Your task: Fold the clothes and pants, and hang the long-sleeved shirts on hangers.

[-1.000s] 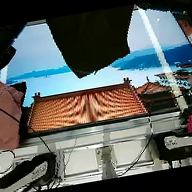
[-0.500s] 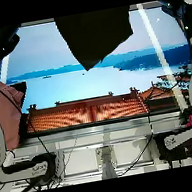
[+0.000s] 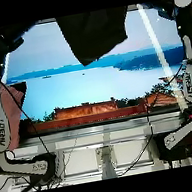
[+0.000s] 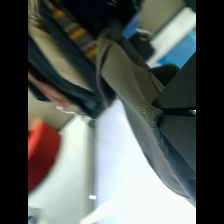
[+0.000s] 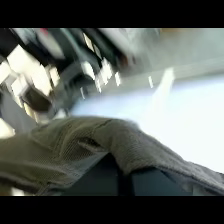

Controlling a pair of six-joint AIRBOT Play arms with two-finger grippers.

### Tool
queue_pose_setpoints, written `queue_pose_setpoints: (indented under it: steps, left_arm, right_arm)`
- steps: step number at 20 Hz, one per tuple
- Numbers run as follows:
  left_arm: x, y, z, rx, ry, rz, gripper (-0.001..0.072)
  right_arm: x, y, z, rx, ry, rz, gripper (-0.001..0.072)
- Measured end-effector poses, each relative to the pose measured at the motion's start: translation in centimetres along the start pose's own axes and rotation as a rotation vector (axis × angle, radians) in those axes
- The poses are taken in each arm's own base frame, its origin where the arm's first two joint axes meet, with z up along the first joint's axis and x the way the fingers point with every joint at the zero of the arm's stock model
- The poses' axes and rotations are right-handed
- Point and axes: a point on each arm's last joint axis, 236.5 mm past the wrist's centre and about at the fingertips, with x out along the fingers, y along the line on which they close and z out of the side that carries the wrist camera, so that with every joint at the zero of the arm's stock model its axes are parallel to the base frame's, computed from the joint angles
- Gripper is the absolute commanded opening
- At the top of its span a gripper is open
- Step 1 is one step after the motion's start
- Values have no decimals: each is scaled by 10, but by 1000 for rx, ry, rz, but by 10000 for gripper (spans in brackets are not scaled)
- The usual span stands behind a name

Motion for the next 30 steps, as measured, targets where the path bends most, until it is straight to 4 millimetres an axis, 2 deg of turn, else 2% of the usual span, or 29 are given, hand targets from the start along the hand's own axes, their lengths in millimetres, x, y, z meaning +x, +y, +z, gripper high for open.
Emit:
queue_pose_setpoints:
  steps: [3,5,10,16,20,24,27,30]
  left_arm:
    - [-1,13,-61,-6,206,38,3]
    - [-9,8,-96,-13,306,50,4]
    - [-53,-13,-173,-14,465,110,4]
    - [-130,-41,-242,-34,496,177,4]
    - [-172,-50,-290,-75,526,198,5]
    - [-203,-55,-336,-92,618,195,5]
    - [-217,-59,-355,-88,685,184,5]
    - [-220,-60,-358,-79,698,181,5]
  right_arm:
    - [-14,-1,-49,-5,222,34,19]
    - [-26,5,-77,-1,348,66,19]
    - [-62,23,-126,59,529,86,19]
    - [-120,31,-218,189,676,2,21]
    - [-168,40,-297,306,781,-51,22]
    - [-213,45,-378,450,911,-105,22]
    - [-239,52,-413,511,995,-122,22]
    - [-254,57,-429,532,1044,-133,22]
